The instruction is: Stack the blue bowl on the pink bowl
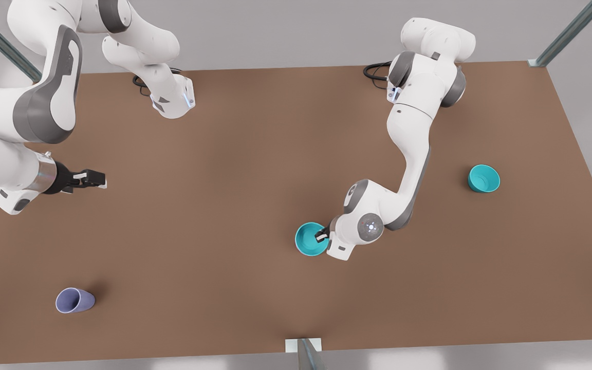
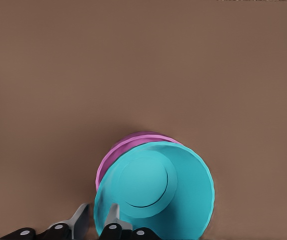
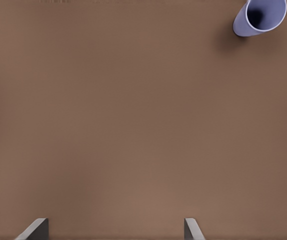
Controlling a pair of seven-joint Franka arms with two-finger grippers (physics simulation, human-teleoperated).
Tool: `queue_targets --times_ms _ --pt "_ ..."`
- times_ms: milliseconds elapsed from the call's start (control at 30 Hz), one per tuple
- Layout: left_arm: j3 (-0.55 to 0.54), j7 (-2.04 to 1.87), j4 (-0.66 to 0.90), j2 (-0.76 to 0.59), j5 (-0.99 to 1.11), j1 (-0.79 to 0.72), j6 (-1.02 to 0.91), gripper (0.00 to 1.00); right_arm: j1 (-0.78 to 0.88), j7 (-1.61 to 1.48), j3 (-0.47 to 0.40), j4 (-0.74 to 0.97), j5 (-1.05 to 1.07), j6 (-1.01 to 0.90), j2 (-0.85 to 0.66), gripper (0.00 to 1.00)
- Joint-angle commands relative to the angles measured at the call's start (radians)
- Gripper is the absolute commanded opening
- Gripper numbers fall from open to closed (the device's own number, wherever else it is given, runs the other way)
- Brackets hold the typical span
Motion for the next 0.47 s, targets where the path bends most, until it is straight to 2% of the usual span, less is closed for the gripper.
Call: queue_targets --times_ms 0,33,67,100,167,267,300,333,433 --pt "-0.001 -0.134 0.000 -0.002 0.006 0.005 -0.004 1.00 0.000 -0.010 0.000 -0.001 0.000 0.000 0.000 1.00" --pt "-0.001 -0.113 0.000 -0.003 0.009 0.014 -0.011 1.00 0.000 -0.010 0.000 -0.001 0.000 0.000 0.000 1.00" --pt "0.001 0.004 0.005 -0.058 0.014 0.104 -0.180 1.00 0.000 -0.010 0.000 0.001 0.000 0.000 0.000 1.00" --pt "0.004 0.235 0.006 -0.230 0.144 0.232 -0.491 1.00 0.000 -0.010 0.000 0.001 0.002 0.000 0.000 1.00" --pt "0.004 0.470 0.008 -0.434 0.284 0.318 -0.704 1.00 0.000 -0.010 0.000 0.001 0.002 0.000 0.000 1.00" --pt "0.004 0.702 0.005 -0.561 0.361 0.321 -0.769 1.00 0.000 -0.010 0.000 0.001 0.002 0.000 0.000 1.00" --pt "0.012 0.702 -0.248 -0.724 0.382 0.321 -0.596 1.00 0.000 -0.010 0.001 0.001 0.002 0.000 0.000 1.00" --pt "0.013 0.701 -0.319 -0.766 0.371 0.322 -0.570 1.00 0.000 -0.010 0.000 0.001 0.002 0.000 0.000 1.00" --pt "0.013 0.701 -0.316 -0.766 0.362 0.316 -0.583 1.00 0.000 -0.010 0.000 0.001 0.002 0.000 0.000 1.00"
